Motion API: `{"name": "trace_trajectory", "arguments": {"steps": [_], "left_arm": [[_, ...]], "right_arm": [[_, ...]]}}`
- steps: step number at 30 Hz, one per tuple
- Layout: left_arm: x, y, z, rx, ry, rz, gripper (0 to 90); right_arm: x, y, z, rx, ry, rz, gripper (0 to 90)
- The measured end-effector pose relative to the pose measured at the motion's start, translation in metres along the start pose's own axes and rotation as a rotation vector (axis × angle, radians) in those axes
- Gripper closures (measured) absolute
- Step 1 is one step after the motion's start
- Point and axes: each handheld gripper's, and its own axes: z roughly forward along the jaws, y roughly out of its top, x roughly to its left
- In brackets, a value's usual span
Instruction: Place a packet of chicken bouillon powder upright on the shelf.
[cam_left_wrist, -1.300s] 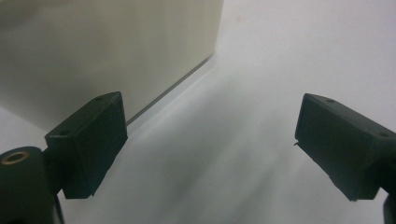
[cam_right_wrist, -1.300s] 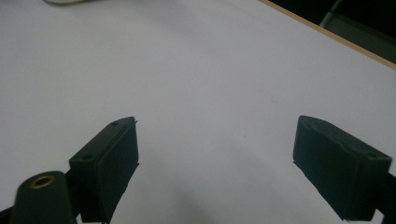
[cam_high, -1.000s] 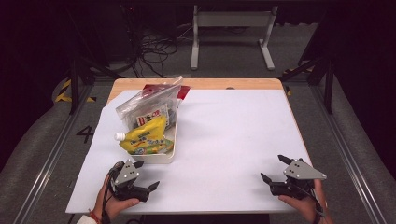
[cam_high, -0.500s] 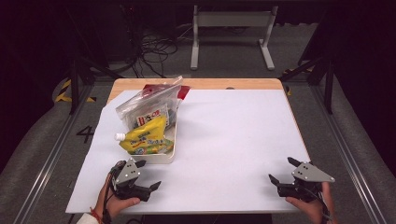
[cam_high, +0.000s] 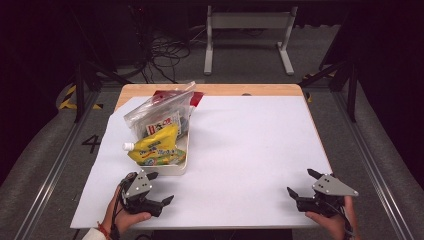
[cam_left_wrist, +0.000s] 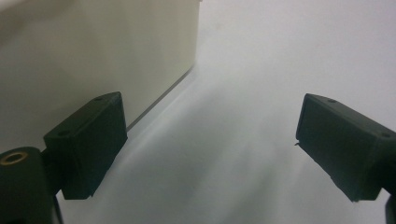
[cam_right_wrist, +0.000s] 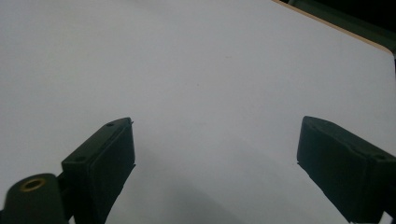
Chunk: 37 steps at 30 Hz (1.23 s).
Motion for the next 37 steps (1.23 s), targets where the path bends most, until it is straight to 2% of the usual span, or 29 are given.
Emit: {"name": "trace_trajectory", "arguments": {"steps": [13,29,32,37], "left_arm": [[0.0001,-0.0003,-0.0002,0.000,-0.004,-0.002,9.5],[0.0019,-0.0010,0.0030,0.028,0.000,0.008,9.5],[0.0016,-0.0013,0.0046,0.049,0.012,0.012,10.1],[0.0003,0.0002,0.0042,0.035,-0.006,0.015,10.1]], "right_arm": [[0.0006,-0.0003,0.0008,0.008,-0.002,-0.008,11.8],[0.0017,-0.0012,0.0028,0.012,0.020,-0.015,11.8],[0.0017,-0.0009,0.0029,0.011,0.020,-0.015,11.8],[0.0016,-0.0015,0.0033,0.012,0.021,-0.011,11.7]]}}
